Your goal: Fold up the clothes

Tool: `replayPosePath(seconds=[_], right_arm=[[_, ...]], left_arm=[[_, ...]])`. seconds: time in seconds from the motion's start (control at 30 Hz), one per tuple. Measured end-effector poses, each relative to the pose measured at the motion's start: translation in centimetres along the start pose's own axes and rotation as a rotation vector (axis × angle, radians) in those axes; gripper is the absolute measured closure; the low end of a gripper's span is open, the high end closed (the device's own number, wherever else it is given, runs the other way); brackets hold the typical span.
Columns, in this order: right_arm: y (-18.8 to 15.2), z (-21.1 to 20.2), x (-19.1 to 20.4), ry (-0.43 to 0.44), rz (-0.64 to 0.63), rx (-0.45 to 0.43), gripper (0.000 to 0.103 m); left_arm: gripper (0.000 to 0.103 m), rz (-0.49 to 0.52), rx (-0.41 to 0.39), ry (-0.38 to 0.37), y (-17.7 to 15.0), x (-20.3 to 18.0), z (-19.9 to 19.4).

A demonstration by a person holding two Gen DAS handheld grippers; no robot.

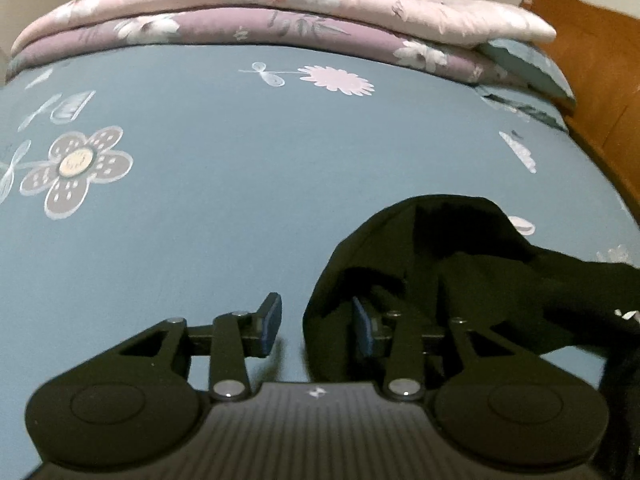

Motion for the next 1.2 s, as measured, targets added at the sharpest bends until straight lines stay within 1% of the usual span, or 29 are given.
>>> replayPosePath(seconds=[0.13, 0.27, 0.33, 0.47, 0.53, 0.6, 0.63, 0.67, 0.7, 0.73, 0.8, 0.9, 1.13, 1.2], right_arm=[[0.1, 0.3, 0.3, 0.007, -0.005, 0.006, 0.000], [0.5, -0.2, 0.6, 0.022, -0.012, -0.013, 0.000], [0.8, -0.6, 0.9, 0.028, -0.016, -0.026, 0.000], [1.0, -1.2, 1.3, 0.027, -0.026, -0.040, 0.000], [0.9, -1.2, 1.4, 0.024, -0.031, -0.039, 0.000], [0.8, -1.2, 1.6, 0.020, -0.033, -0.036, 0.000], [0.7, -1.3, 1.7, 0.019, -0.036, -0.036, 0.000], [0.6, -1.3, 1.8, 0.018, -0.039, -0.036, 0.000], [0.6, -1.4, 1.9, 0.017, -0.041, -0.037, 0.000], [0.5, -1.5, 2.0, 0.015, -0.044, -0.038, 0.000], [0.5, -1.6, 2.0, 0.012, -0.048, -0.043, 0.000], [0.5, -1.7, 1.9, 0.009, -0.044, -0.044, 0.000], [0.4, -1.6, 2.5, 0.009, -0.059, -0.039, 0.000], [0.4, -1.5, 2.7, 0.011, -0.067, -0.037, 0.000]], left_arm=[[0.061, -0.057, 0.022, -0.045, -2.2, 0.2, 0.0], [0.061, -0.103, 0.047, -0.094, -4.3, -0.3, 0.7], [0.061, -0.114, 0.046, -0.102, -4.8, -0.7, 1.2], [0.052, -0.120, 0.026, -0.107, -5.3, -1.8, 1.9], [0.053, -0.101, 0.013, -0.095, -5.3, -2.5, 2.1], [0.058, -0.082, 0.005, -0.088, -5.3, -3.1, 2.2], [0.075, -0.070, 0.006, -0.093, -5.2, -3.4, 2.2], [0.079, -0.060, 0.008, -0.097, -5.2, -3.5, 2.1], [0.081, -0.053, 0.007, -0.097, -5.2, -3.5, 1.9], [0.085, -0.047, 0.007, -0.096, -5.1, -3.4, 1.7], [0.086, -0.038, 0.003, -0.094, -5.0, -3.0, 1.2], [0.086, -0.020, -0.017, -0.043, -4.1, -1.6, 0.3], [0.086, 0.011, -0.041, 0.129, -1.6, 3.1, -1.3], [0.086, 0.003, -0.055, 0.153, -1.0, 4.1, -1.3]])
Point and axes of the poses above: each gripper's, at about its wrist camera, not at the fingertips, and z roughly the way its jaws point, x to its left, y to its top, the point moved 4 cm from there along z, roughly the way its jaws point, and after that the axes turned 12 degrees about z, right-handed, at the moved point
